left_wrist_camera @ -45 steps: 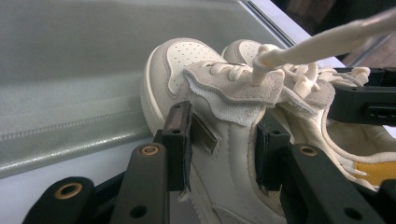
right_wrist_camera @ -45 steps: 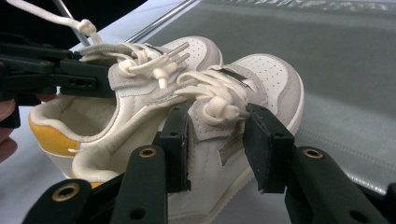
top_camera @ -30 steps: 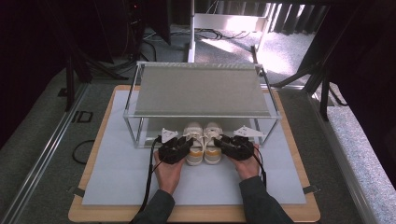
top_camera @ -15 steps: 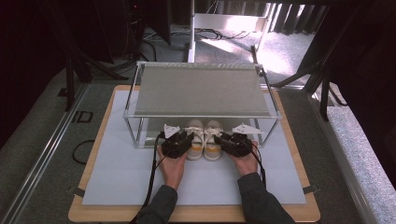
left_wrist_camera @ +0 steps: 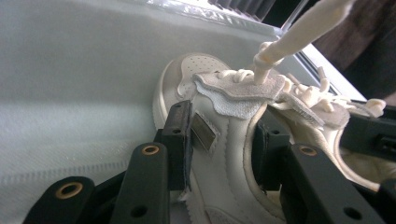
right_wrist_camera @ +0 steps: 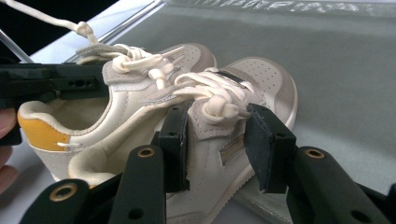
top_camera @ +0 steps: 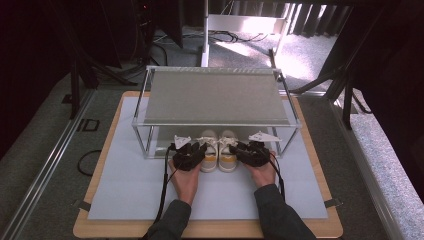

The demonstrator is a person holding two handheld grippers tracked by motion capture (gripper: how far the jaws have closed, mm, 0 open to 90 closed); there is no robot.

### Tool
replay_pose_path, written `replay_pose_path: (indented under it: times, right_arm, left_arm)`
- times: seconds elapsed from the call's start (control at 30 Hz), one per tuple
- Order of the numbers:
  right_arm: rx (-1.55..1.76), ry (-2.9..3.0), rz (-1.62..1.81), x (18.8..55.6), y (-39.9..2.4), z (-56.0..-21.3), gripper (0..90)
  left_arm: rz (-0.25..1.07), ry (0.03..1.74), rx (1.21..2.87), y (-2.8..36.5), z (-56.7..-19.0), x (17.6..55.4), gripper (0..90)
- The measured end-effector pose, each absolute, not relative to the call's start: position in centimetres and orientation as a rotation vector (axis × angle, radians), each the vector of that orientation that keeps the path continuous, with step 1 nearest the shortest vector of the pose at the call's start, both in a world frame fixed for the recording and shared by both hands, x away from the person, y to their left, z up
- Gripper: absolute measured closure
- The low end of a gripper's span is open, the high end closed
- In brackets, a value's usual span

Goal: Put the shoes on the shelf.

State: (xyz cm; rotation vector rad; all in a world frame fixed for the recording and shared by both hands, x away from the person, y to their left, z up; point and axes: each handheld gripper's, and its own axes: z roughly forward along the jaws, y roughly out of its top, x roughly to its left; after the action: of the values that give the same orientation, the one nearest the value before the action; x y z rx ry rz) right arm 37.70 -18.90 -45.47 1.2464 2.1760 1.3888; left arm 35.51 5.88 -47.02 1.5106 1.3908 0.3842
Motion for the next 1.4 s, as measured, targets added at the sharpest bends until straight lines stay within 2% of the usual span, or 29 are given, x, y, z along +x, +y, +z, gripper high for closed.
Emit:
replay_pose_path:
  times: [0.23,0.43,0.83,1.0,1.13,1.4]
  right_arm:
    - [1.255,2.166,1.382,37.7,-18.8,-45.4,58.9]
    - [1.258,2.128,1.419,37.5,-19.2,-45.2,48.4]
    - [1.138,2.109,1.496,33.6,-19.6,-43.3,31.0]
    - [1.105,2.131,1.417,32.7,-18.4,-43.9,24.6]
    - [1.119,2.147,1.392,32.6,-18.0,-44.8,23.3]
    - [1.103,2.181,1.325,32.4,-17.1,-45.9,21.1]
  left_arm:
    - [0.349,1.388,1.495,6.1,-47.1,35.5,59.9]
    - [0.373,1.351,1.470,7.0,-46.5,35.1,44.1]
    - [0.402,1.172,1.508,8.0,-45.5,31.8,27.1]
    - [0.461,1.102,1.572,7.5,-45.6,30.5,23.5]
    - [0.449,1.104,1.607,7.1,-46.2,30.5,20.2]
    - [0.447,1.075,1.699,6.4,-47.1,30.8,19.8]
